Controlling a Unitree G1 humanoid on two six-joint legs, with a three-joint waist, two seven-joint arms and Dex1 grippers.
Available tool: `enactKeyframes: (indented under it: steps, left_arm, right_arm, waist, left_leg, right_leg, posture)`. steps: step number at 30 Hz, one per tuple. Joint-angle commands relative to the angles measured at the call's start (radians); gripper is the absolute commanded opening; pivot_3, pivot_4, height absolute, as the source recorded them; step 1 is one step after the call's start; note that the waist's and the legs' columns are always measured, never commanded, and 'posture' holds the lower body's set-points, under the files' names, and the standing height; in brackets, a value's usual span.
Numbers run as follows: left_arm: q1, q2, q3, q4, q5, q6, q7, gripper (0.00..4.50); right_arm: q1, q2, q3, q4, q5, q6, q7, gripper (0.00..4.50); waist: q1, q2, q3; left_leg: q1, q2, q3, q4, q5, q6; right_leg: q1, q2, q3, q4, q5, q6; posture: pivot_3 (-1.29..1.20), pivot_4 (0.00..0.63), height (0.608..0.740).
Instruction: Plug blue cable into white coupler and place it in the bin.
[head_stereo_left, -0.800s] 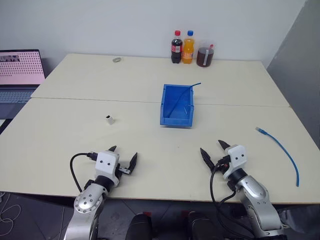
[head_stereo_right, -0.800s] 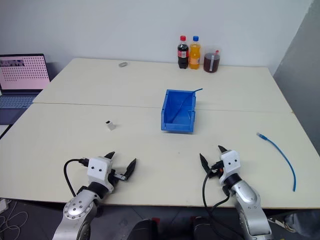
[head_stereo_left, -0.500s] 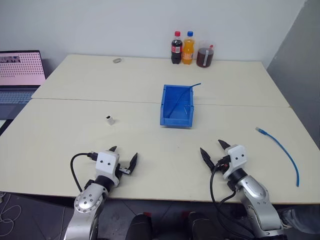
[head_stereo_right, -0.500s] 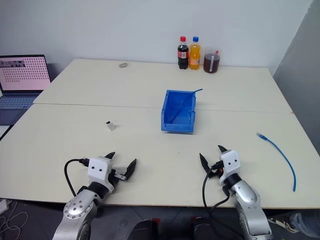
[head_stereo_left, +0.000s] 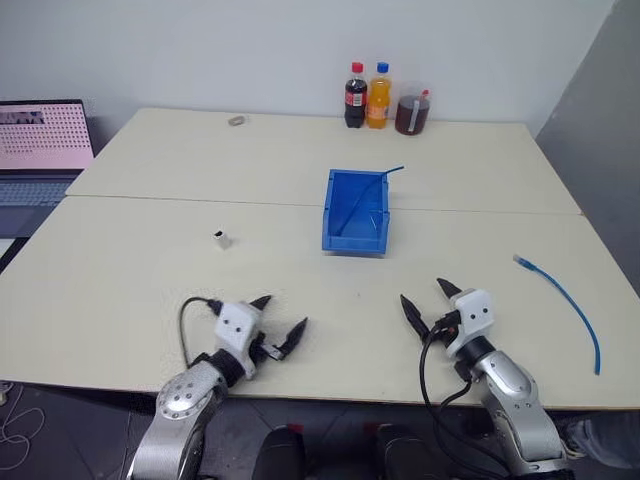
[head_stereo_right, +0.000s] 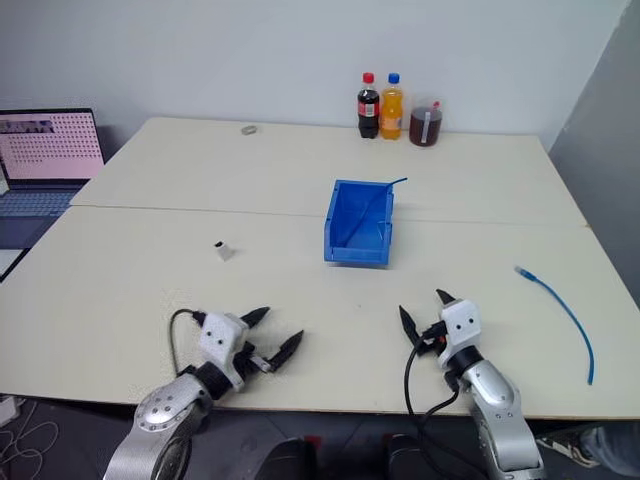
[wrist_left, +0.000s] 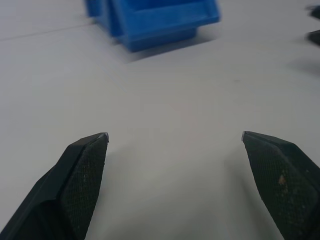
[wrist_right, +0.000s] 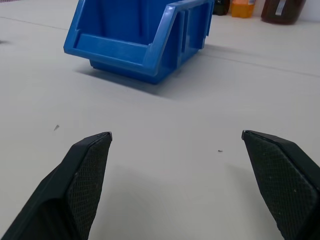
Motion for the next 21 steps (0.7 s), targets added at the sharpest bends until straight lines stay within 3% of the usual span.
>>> enactKeyframes:
  steps: [1,6,11,16,21]
  left_arm:
    - [-0.12,0.0,-0.083,-0.049,0.0,0.049,-0.047,4.5]
    - [-0.265,0.003,-0.172,-0.048,-0.027,0.156,-0.118,4.5]
    - [-0.406,-0.003,-0.241,-0.003,-0.031,0.244,-0.182,4.5]
    - [-0.516,-0.018,-0.291,0.088,-0.001,0.215,-0.236,4.5]
    - [-0.546,-0.034,-0.31,0.109,-0.003,0.204,-0.27,4.5]
  right_arm:
    - [0.013,-0.048,-0.101,-0.119,0.066,0.056,-0.001,4.43]
    - [0.021,-0.176,-0.293,-0.167,0.157,0.193,0.012,4.43]
    - [-0.046,-0.355,-0.44,-0.002,0.25,0.337,0.112,4.43]
    - [-0.181,-0.528,-0.421,0.349,0.226,0.364,0.262,4.43]
    - [-0.354,-0.597,-0.343,0.668,0.168,0.336,0.354,4.43]
  waist:
    - [0.0,0.0,0.0]
    - [0.001,0.001,0.0]
    - [-0.006,0.001,0.0]
    - [-0.007,0.001,0.001]
    - [-0.022,0.002,0.002]
  left_leg:
    - [0.0,0.0,0.0,0.0,0.0,0.0]
    - [0.0,-0.001,-0.001,0.001,0.0,0.0]
    - [0.006,-0.001,-0.001,0.0,0.0,0.0]
    - [0.014,-0.002,-0.002,0.0,0.0,0.001]
    - [0.014,-0.002,-0.001,0.0,0.0,0.001]
  right_leg:
    - [0.0,0.0,0.0,0.0,0.0,0.0]
    - [0.004,0.0,-0.001,-0.002,0.0,0.0]
    - [0.008,0.001,-0.001,-0.002,0.0,0.0]
    - [0.017,0.0,0.0,-0.002,-0.001,0.0]
    - [0.017,0.0,0.001,-0.002,-0.001,-0.001]
  posture:
    - [0.0,0.15,0.74]
    - [0.0,0.15,0.74]
    - [0.0,0.15,0.74]
    - [0.0,0.15,0.74]
    - [0.0,0.15,0.74]
